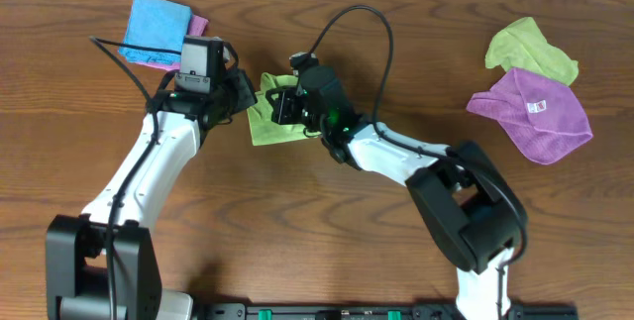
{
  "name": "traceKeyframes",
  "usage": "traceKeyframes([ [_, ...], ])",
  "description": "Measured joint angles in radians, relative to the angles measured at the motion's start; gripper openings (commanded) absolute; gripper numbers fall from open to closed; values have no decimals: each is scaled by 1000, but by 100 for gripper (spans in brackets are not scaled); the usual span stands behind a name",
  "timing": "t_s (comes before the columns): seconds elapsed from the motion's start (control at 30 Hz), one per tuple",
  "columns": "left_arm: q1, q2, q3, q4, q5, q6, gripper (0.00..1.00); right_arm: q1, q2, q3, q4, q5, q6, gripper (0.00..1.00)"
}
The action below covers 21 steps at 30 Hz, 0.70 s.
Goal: Fold the cloth
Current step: 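Fold the right end of the strip toward the left gripper with the right gripper, then release the folded green square and lift the right gripper away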
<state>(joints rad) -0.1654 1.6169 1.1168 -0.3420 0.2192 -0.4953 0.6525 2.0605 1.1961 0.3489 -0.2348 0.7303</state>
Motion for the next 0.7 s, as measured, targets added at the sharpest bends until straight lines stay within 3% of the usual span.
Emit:
traceKeyframes([
  [0.07,3,-11,0,-7,-6,3,6,4,24,22,0,0,0,3],
  [0.13,5,-20,0,-15,-10,4,6,9,40,37,0,3,2,25],
  [0.27,10,-26,0,-27,-17,6,6,27,46,40,12,-1,-2,47],
  [0.47,37,-29,0,-37,-18,6,7,43,46,49,76,-119,-7,56],
  [0.63,60,-41,0,-47,-18,18,33,40,46,50,55,-161,-12,63],
  [0.7,67,-53,0,-57,-18,20,50,32,45,51,33,-171,-24,64],
])
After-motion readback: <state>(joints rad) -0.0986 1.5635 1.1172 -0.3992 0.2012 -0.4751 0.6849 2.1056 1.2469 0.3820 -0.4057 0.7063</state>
